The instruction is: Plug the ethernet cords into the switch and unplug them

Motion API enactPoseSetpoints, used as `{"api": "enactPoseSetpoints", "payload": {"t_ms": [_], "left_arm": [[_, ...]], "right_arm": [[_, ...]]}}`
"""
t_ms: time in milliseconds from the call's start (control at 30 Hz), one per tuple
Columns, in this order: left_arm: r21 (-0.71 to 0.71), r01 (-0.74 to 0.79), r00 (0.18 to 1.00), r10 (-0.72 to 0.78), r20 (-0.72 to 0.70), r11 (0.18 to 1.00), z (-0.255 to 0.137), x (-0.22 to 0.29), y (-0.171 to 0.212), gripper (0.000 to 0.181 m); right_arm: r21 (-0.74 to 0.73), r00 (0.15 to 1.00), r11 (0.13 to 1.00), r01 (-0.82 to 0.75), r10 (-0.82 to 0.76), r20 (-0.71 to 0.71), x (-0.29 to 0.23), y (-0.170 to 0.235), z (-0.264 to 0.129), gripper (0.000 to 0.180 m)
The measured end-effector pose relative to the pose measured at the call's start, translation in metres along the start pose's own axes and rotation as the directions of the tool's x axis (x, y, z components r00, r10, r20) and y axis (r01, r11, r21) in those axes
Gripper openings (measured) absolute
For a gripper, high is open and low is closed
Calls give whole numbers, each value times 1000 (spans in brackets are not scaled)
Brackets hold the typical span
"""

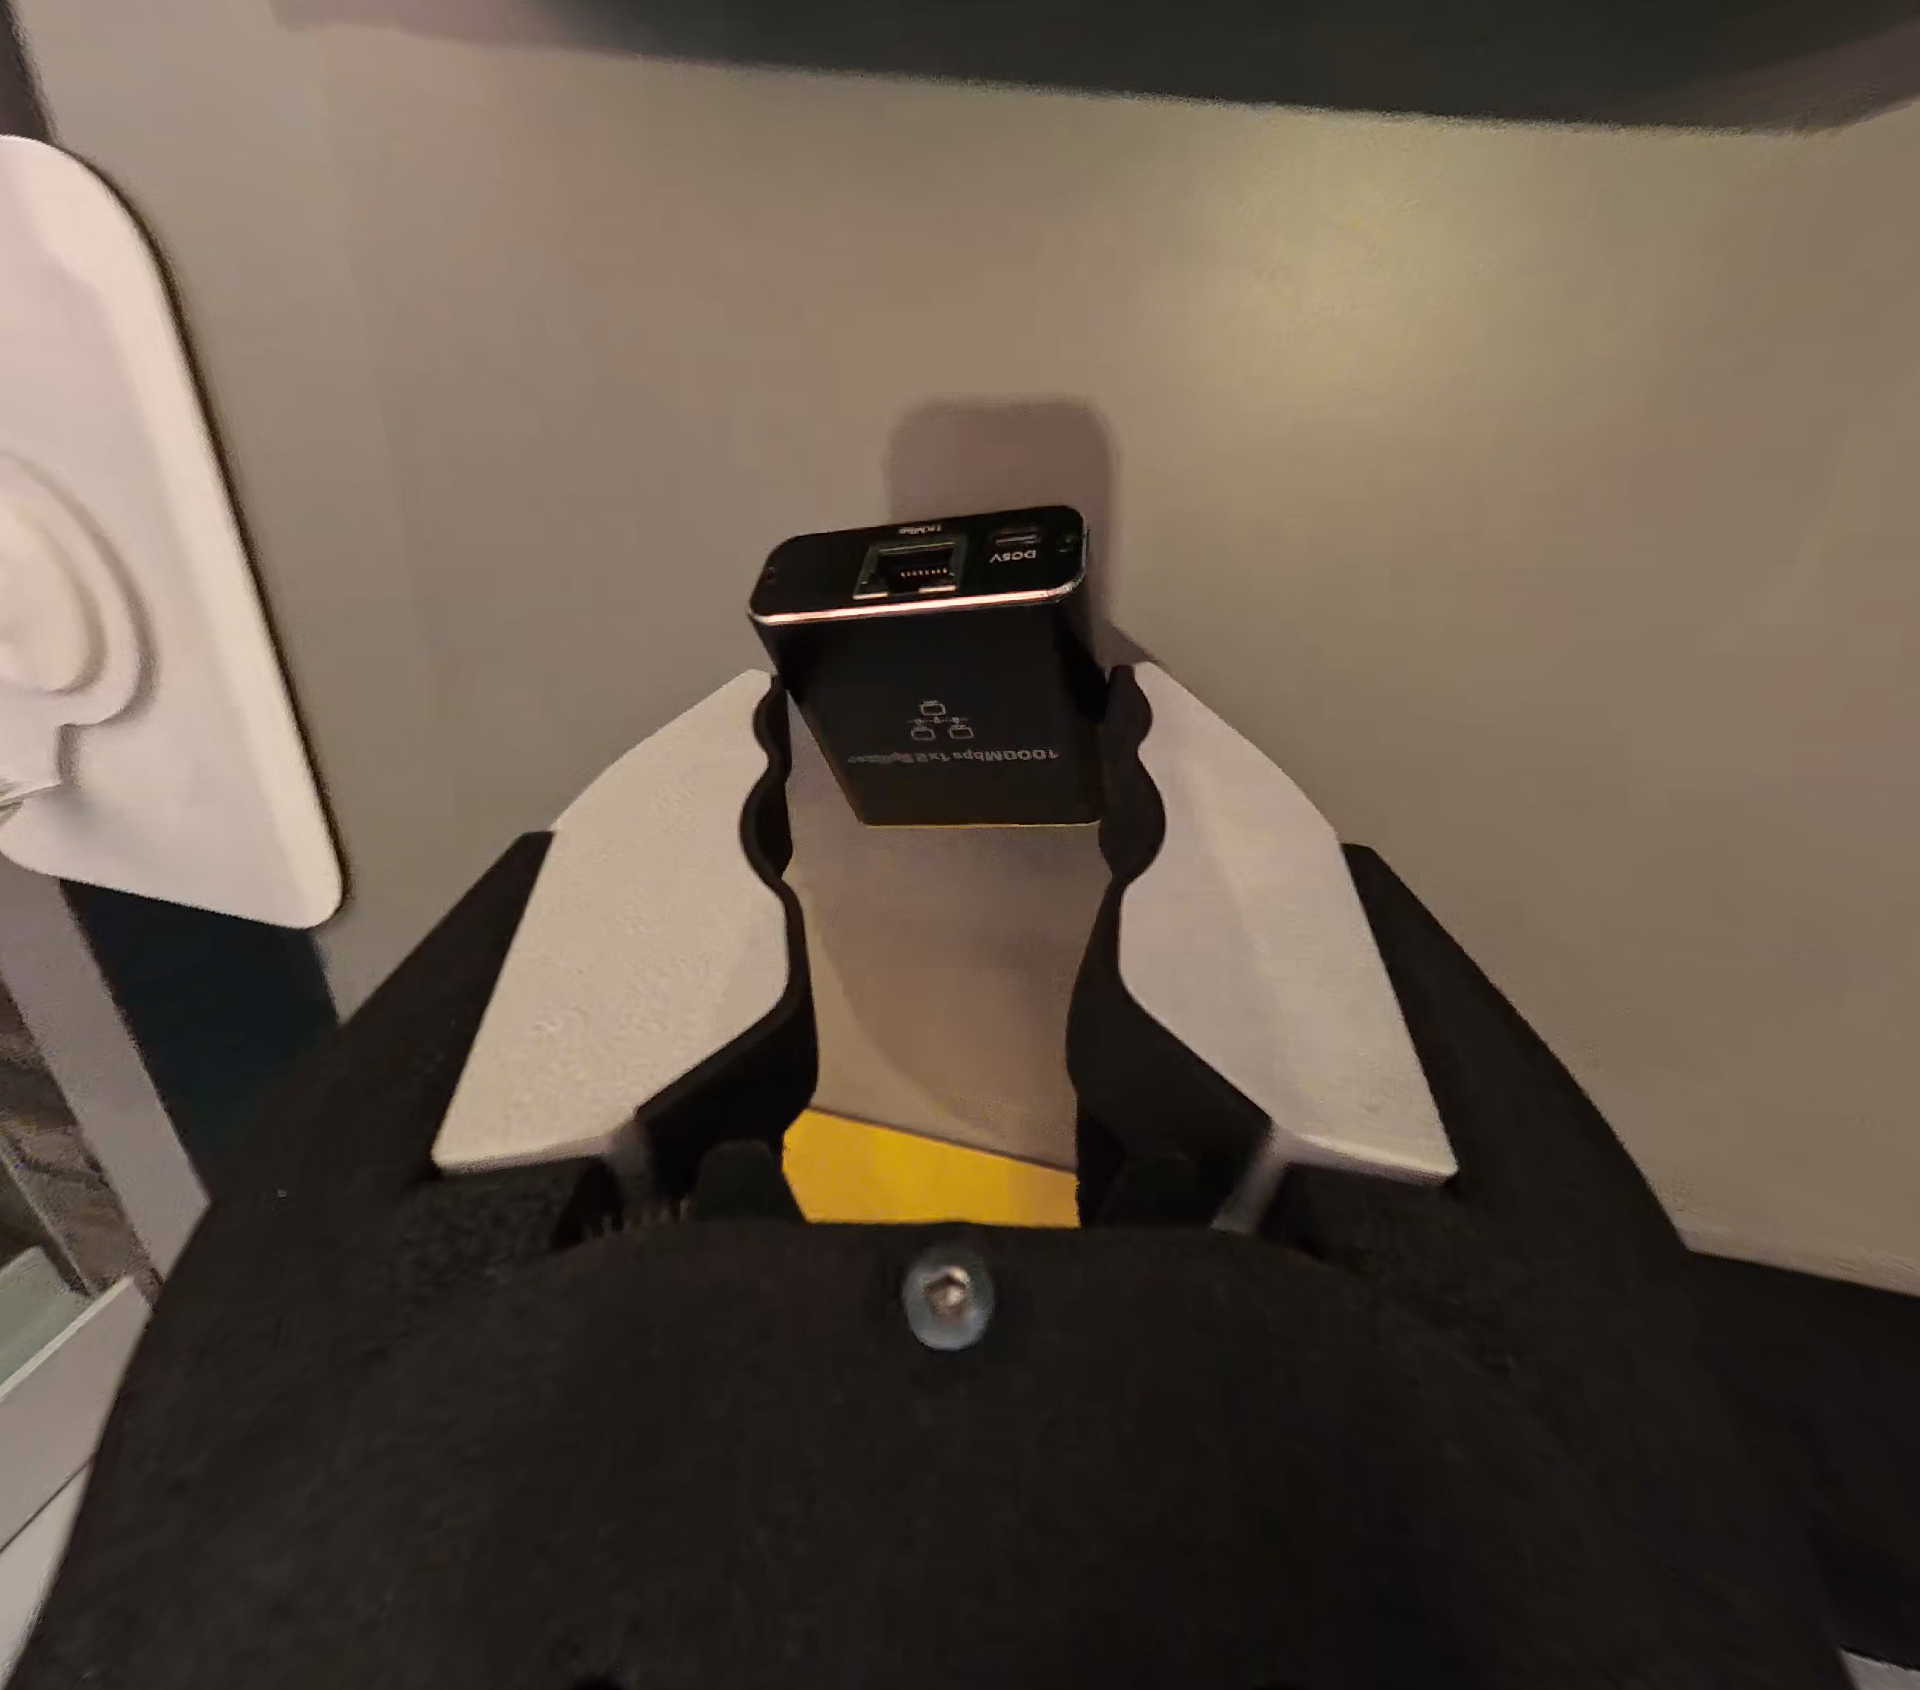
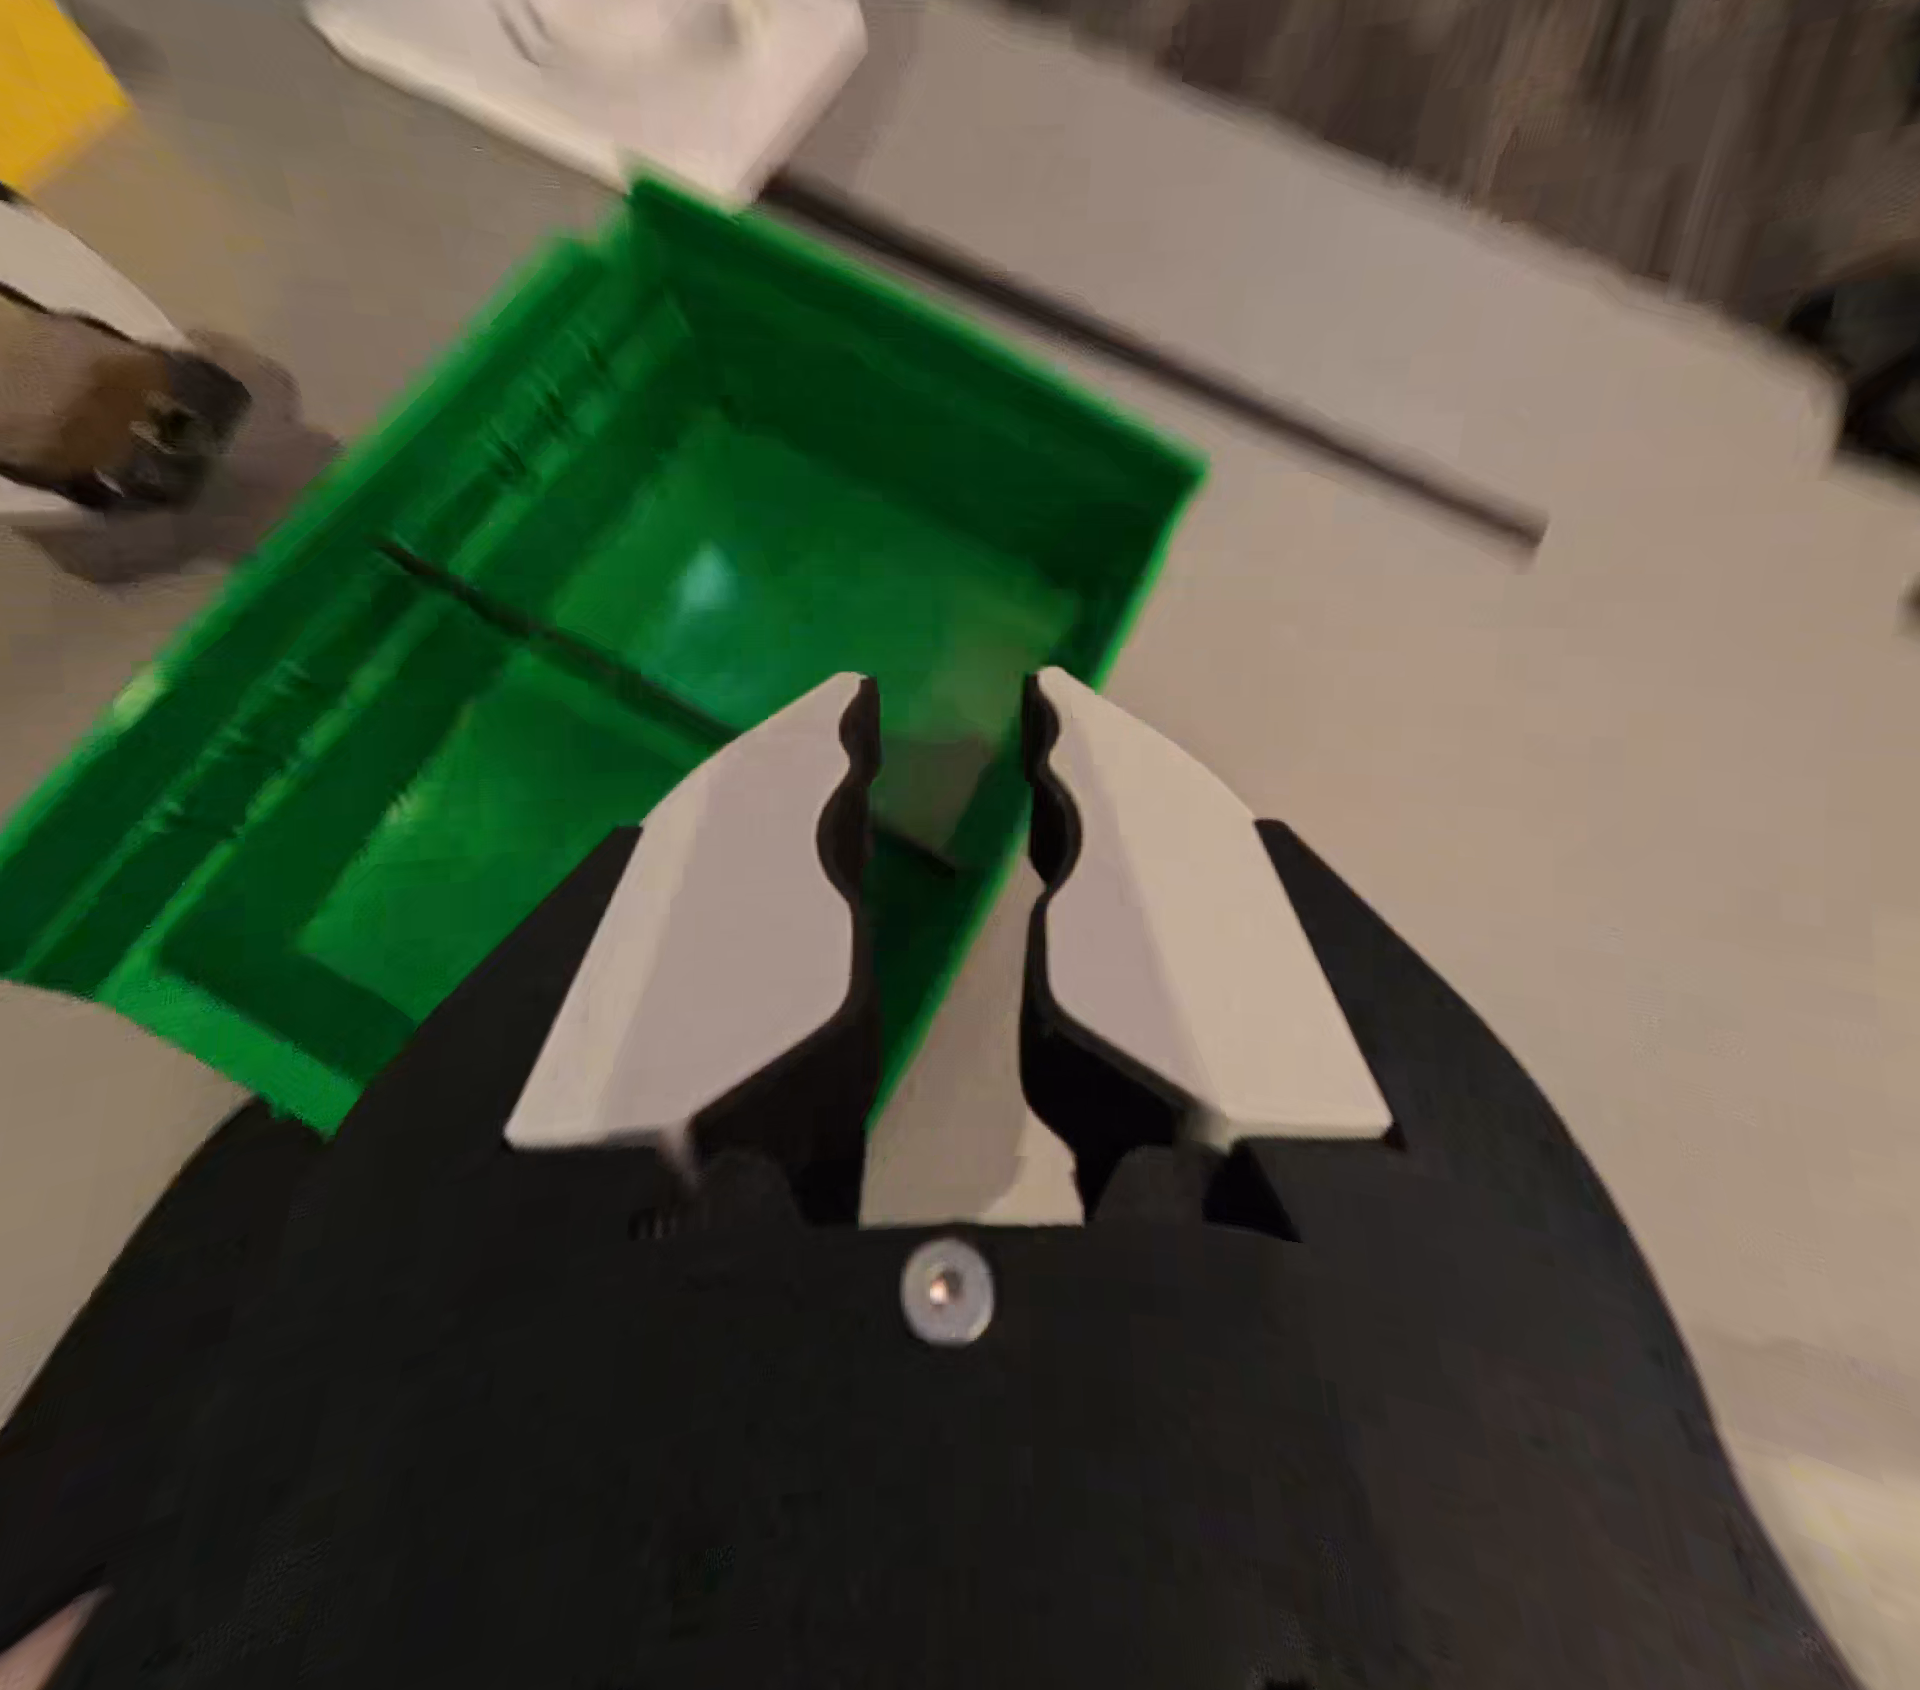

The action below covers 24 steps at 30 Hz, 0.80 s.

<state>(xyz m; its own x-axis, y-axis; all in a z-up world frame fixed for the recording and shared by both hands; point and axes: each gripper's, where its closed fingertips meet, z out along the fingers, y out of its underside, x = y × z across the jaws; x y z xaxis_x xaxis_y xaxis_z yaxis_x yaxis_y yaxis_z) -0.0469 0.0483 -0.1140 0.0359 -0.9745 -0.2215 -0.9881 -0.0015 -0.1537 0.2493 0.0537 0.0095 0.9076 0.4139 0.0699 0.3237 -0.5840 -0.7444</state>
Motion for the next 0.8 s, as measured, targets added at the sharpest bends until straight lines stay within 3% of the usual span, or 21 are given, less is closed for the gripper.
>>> {"api": "enactPoseSetpoints", "payload": {"t_ms": [33,133,200,267,367,533,800], "left_arm": [[-19,-6,1000,6,-4,1000,7,1,1,58],[-51,-22,999,19,-44,998,20,7,-1,58],[-58,-35,998,31,-62,998,24,10,-4,57],[-64,-48,996,43,-78,997,28,12,-8,57],[-91,-73,993,63,-102,993,34,15,-8,57],[-117,-105,988,90,-129,988,37,18,-10,57],[-129,-189,978,175,-112,974,36,19,-9,57]], "right_arm": [[-104,998,992,-68,69,4,11,26,12,30],[-260,962,933,-248,270,50,29,71,43,36],[-273,891,893,-359,415,185,19,70,58,28],[-326,823,840,-434,517,235,13,72,65,23],[-363,820,822,-439,531,212,11,73,70,16],[-366,897,853,-373,432,93,21,76,70,9],[-341,875,836,-431,479,70,35,82,65,8]]}}
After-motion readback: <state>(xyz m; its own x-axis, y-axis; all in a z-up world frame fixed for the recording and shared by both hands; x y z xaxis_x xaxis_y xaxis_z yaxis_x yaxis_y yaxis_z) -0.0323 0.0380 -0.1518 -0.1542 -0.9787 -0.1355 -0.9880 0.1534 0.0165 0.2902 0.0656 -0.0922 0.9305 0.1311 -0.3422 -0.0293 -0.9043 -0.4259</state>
